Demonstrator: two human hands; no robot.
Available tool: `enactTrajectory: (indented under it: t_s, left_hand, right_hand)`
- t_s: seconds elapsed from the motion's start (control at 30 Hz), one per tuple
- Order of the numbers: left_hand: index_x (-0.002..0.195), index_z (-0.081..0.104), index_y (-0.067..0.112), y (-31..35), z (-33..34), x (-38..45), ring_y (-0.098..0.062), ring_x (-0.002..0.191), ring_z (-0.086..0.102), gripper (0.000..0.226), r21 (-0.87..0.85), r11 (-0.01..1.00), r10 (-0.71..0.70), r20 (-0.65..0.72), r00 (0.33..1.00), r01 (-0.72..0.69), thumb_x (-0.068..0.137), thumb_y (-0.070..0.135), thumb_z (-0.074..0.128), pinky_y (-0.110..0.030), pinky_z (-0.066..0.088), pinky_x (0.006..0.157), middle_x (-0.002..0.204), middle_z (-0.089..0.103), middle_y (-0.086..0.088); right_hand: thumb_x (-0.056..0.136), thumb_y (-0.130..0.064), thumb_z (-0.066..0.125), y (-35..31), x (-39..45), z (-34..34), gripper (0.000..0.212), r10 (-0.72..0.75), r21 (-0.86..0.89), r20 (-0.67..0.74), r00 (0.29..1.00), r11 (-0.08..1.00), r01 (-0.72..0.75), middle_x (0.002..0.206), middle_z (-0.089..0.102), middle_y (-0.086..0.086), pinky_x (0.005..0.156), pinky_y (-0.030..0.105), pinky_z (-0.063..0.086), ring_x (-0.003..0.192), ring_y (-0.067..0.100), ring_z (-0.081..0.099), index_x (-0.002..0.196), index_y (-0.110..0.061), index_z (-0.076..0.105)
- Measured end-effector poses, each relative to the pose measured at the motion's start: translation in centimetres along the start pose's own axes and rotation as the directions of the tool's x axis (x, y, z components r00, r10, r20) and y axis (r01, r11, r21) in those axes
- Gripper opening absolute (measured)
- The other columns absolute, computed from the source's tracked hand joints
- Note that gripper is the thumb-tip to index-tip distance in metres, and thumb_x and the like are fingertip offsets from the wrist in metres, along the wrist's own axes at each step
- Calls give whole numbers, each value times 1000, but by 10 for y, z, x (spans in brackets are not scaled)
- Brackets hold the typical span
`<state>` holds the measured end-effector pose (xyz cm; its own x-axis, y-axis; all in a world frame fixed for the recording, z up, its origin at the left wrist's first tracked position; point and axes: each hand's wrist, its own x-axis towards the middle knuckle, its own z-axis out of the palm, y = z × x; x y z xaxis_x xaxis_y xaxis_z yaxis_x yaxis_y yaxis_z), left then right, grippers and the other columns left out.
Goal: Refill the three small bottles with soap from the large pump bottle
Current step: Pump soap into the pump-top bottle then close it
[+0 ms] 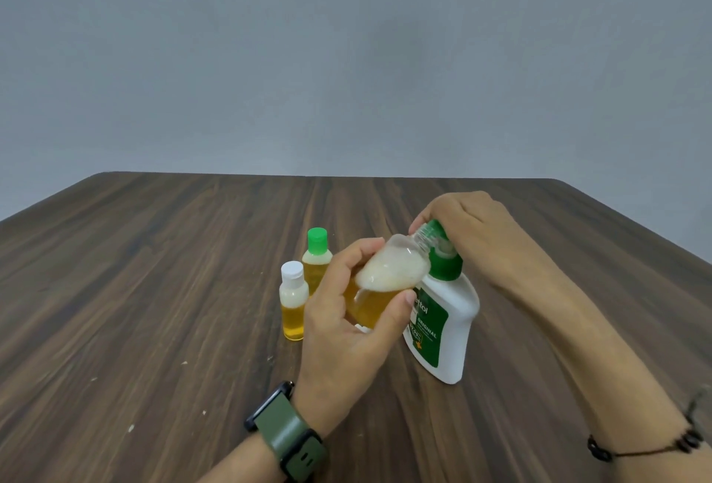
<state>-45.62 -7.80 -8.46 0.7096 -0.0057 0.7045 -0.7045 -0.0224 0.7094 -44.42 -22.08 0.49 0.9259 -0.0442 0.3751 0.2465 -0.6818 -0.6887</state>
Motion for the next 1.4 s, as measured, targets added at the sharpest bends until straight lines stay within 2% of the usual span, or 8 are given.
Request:
enactTrajectory:
  t_s: [0.13, 0.3, 0.7, 0.9, 1.13, 1.2, 1.3, 1.4]
  left_hand:
    - [114, 50, 30, 0, 1, -1, -9, 100, 59, 42, -1, 1000, 3, 19, 1000, -2, 75, 31, 66, -18, 51, 78, 110, 58, 20]
    - [113, 49, 33, -3, 2, -4, -7, 97, 58, 42, 8, 1000, -22, 43, 999, 22, 74, 32, 65, -18, 52, 74, 110, 56, 25]
    - [114, 51, 32, -1, 1, -1, -11, 101, 59, 43, -10, 1000, -21, 15, 1000, 22, 73, 34, 66, -16, 50, 78, 111, 58, 17]
    - [113, 49, 33, -3, 4, -5, -4, 99, 58, 42, 4, 1000, -30, 39, 999, 29, 73, 33, 65, -10, 48, 75, 109, 56, 25]
    - [113, 51, 31, 1, 2, 0, -6, 102, 59, 44, -35, 999, -34, 3, 999, 34, 72, 36, 65, -12, 48, 78, 111, 59, 19]
    - [113, 51, 31, 2, 4, 0, -6, 102, 59, 44, -35, 999, -29, 8, 1000, 30, 72, 35, 65, -12, 48, 79, 111, 59, 20]
    - [113, 50, 32, 1, 4, -2, -5, 100, 58, 43, -20, 999, -25, 8, 1000, 25, 72, 34, 65, -13, 48, 78, 110, 58, 23]
    - [112, 49, 34, -1, 3, -5, -2, 100, 57, 42, 14, 1000, -20, 25, 999, 20, 73, 34, 64, -9, 47, 76, 109, 55, 28]
  right_hand:
    - [93, -15, 34, 6, -2, 3, 38, 14, 5, -6, 1000, 1000, -14, 84, 65, 15, 60, 27, 40, 71, 18, 54, 87, 5, 65]
    - [94, -15, 34, 14, -5, 9, 37, 24, 14, -3, 1000, 1000, -23, 82, 65, 14, 60, 29, 40, 70, 21, 55, 83, 0, 66]
    - [95, -15, 32, 5, 0, 0, 40, -6, -4, 36, 999, 1000, 6, 94, 62, 27, 64, 30, 36, 71, 29, 49, 93, 15, 59]
    - [93, -15, 34, 13, -5, 6, 38, 17, 36, 12, 1000, 999, -17, 76, 64, 5, 57, 24, 39, 66, 13, 53, 80, -6, 69]
    - [94, -15, 32, 3, 2, -2, 39, 7, 20, 32, 999, 1000, -8, 96, 61, 28, 64, 30, 37, 72, 25, 49, 94, 14, 59]
    - [95, -15, 32, 6, 2, -2, 39, 0, 20, 13, 1000, 1000, 0, 95, 62, 26, 64, 29, 38, 74, 28, 53, 94, 13, 60]
    - [95, -15, 33, 9, -1, 2, 39, -12, 37, -1, 1000, 999, 12, 86, 64, 18, 55, 18, 39, 67, 15, 50, 87, 6, 65]
    - [94, -15, 33, 14, -5, 9, 38, -5, 45, -1, 1000, 999, 5, 81, 63, 16, 55, 22, 39, 65, 14, 50, 83, 0, 67]
